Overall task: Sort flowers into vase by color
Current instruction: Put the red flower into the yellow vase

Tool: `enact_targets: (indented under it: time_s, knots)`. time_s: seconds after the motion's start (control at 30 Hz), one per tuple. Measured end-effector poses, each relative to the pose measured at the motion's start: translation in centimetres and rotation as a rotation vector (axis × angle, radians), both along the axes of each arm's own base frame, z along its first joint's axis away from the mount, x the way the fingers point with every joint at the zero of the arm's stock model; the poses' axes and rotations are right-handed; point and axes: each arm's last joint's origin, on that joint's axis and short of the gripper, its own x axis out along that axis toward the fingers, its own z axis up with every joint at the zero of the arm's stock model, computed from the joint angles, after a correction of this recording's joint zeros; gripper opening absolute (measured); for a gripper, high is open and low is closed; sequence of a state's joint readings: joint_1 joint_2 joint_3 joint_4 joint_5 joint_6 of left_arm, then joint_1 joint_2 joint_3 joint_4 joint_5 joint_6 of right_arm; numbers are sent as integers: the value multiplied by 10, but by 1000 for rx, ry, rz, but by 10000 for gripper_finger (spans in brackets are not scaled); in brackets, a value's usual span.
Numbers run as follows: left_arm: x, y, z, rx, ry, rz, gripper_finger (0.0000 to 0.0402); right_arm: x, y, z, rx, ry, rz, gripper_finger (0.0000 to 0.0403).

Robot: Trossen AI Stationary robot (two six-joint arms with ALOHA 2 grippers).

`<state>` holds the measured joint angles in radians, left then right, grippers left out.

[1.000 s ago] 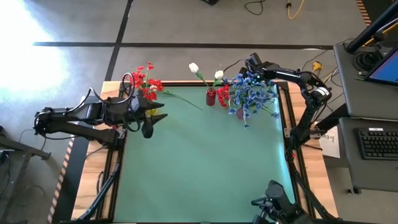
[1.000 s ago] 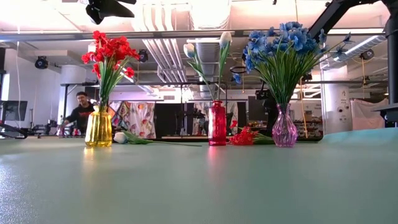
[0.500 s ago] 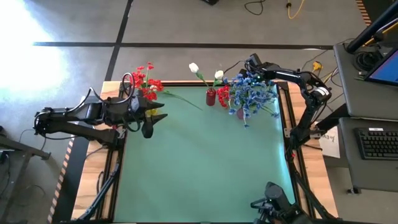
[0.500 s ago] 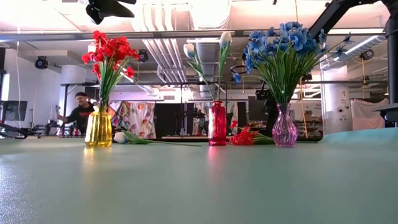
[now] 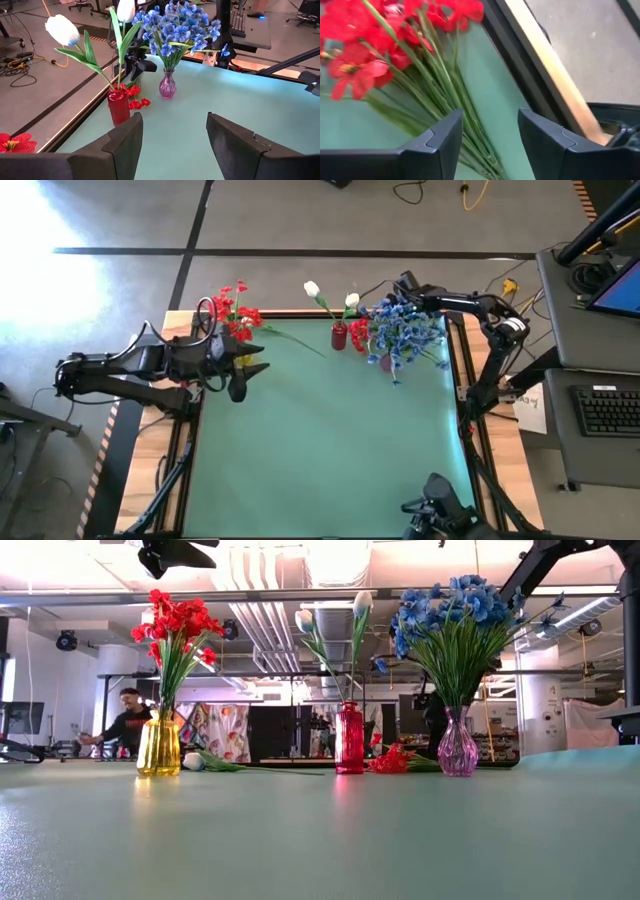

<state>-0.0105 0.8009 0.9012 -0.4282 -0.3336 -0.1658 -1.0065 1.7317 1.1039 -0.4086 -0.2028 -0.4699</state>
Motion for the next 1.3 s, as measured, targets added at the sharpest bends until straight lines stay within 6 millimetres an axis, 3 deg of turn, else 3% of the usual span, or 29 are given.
enact_targets:
  time_s: [0.17, 0.33, 0.6, 0.97, 1.3]
  knots:
    - [4, 0, -2, 0, 16, 0, 207, 2, -2, -14, 36, 12, 11, 179]
    - [10, 0, -7, 0, 43, 0, 207, 2, -1, -16, 37, 20, 53, 176]
    - [16, 0, -10, 1, 68, 0, 207, 1, 1, -2, 1, -3, 74, 200]
    - [16, 0, -10, 9, 71, -3, 207, -3, 10, -3, 32, 46, 225, 262]
    - [16, 0, -10, 24, 76, -8, 207, 3, 9, 10, 13, -3, 328, 261]
